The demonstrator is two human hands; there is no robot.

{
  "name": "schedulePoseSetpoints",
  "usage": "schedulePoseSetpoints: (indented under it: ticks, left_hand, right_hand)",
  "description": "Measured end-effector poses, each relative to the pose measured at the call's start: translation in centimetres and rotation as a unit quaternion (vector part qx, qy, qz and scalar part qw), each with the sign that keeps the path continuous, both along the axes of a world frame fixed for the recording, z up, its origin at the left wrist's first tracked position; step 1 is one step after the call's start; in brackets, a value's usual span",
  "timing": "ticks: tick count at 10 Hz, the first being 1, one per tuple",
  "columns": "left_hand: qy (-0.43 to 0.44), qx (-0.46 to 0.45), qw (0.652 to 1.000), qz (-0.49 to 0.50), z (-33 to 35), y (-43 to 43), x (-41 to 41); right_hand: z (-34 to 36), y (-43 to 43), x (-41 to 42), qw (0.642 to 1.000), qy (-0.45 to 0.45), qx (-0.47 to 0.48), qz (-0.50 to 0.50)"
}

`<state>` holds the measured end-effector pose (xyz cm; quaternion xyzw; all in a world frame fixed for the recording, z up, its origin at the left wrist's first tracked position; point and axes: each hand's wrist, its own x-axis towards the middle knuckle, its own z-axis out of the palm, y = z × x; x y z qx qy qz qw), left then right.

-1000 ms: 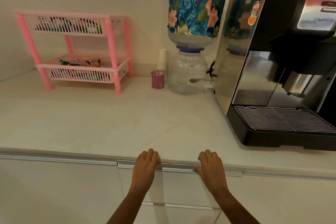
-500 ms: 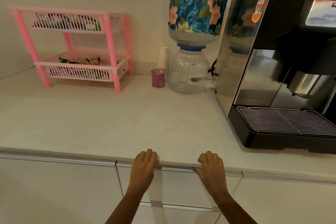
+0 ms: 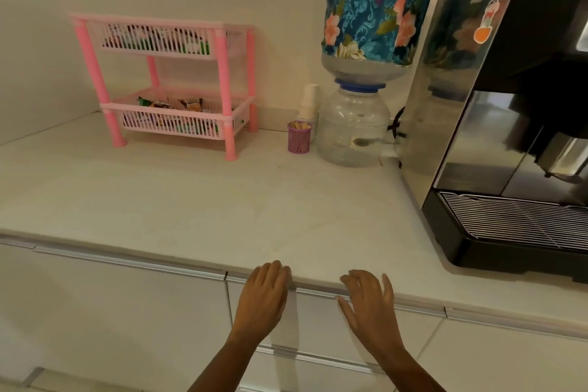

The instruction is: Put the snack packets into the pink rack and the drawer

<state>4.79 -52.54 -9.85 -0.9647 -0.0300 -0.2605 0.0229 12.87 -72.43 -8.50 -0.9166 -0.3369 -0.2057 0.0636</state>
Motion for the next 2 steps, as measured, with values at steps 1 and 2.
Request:
schedulePoseSetpoints:
  ticks: [1,2]
  left_hand:
    - [0.036,0.007,0.999,0.030,-0.1,2.2,-1.5]
    - [0.038,0.006,0.996,0.078,0.0,5.2,-3.0]
  right_hand:
    - [-0.2,2.8,-0.7,0.997,-0.028,0.026,0.061]
    - [0.5,6.3,-1.5,0.993,-0.012,0.057,0.102]
